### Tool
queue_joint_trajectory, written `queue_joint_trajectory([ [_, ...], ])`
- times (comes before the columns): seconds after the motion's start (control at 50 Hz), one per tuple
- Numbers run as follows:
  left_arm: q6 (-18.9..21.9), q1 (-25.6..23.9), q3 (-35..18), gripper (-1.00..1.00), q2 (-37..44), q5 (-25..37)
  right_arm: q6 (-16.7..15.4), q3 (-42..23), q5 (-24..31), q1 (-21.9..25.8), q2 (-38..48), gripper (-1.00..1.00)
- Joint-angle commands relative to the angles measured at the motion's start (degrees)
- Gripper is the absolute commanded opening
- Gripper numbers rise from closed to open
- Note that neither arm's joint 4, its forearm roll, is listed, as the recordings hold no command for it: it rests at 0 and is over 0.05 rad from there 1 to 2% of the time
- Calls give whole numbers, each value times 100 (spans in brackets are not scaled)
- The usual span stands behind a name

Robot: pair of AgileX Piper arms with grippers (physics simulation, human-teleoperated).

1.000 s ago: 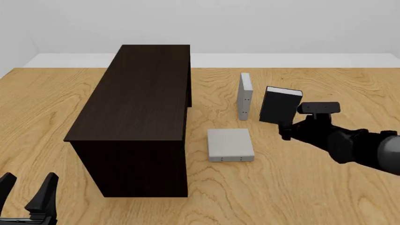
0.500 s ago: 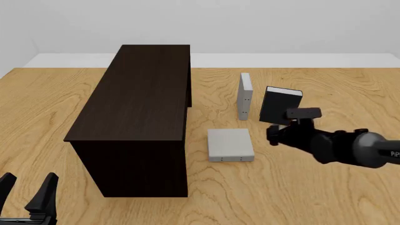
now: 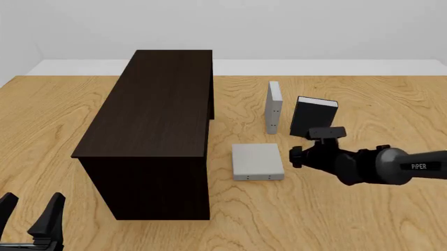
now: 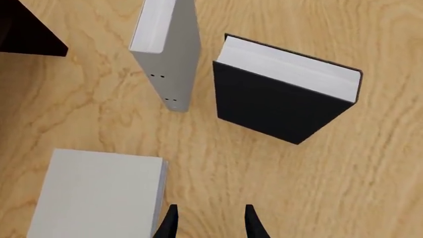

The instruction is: Pick up the book on the right and place it under the cabinet shelf.

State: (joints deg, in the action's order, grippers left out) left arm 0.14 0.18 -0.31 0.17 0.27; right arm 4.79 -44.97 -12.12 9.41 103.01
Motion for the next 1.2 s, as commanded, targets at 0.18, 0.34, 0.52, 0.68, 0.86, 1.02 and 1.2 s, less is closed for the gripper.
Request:
queue_joint_trajectory([
  [0.18,1,-7,-14,100,-4,16,892,205,-806,638,741,100],
  [0.34,1,-43,-6,100,0,5,922,91,-824,748,933,100],
  [0.52,2,-43,5,100,-2,-4,952,-14,-828,857,1100,100],
  [0.68,2,-42,-17,100,-3,17,972,-98,-818,977,1222,100],
  [0.86,2,-41,-8,100,-4,10,992,-163,-795,1163,1275,100],
  [1.02,1,-41,-3,100,-4,5,1044,-224,-728,1406,1218,100],
  [1.2,2,-40,-4,100,-4,6,1084,-261,-695,1609,1171,100],
])
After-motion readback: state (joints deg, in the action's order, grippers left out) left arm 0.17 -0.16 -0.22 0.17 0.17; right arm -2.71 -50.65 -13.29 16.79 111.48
